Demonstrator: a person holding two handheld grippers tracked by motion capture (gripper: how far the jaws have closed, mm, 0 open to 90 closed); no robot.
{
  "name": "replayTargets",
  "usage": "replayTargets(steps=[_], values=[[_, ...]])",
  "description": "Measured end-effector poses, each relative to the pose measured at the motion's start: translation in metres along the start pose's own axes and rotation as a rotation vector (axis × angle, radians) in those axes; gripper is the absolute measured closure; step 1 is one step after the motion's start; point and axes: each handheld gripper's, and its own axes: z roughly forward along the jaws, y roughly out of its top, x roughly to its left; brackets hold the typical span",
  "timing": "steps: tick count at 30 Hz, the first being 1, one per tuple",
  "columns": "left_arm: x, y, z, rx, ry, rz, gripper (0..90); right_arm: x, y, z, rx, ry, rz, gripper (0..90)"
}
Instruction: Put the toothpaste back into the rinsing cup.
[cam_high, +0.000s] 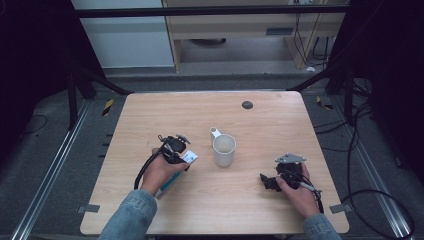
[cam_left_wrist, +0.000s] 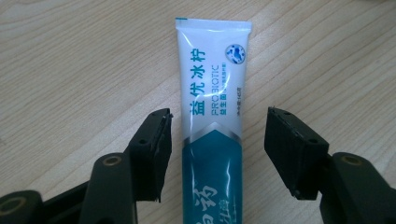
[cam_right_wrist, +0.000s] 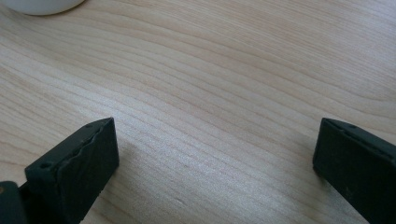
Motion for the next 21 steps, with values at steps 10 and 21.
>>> replayTargets(steps=[10,21], values=[[0.003,-0.003,0.008,0.000,-0.005,-0.018,45.0,0.000,0.000,0.000,0.000,0.000,0.000,0.5],[0.004,-0.005,0.015,0.006,-0.021,-0.027,51.8,0.000,0.000,0.000,0.000,0.000,0.000,0.5]])
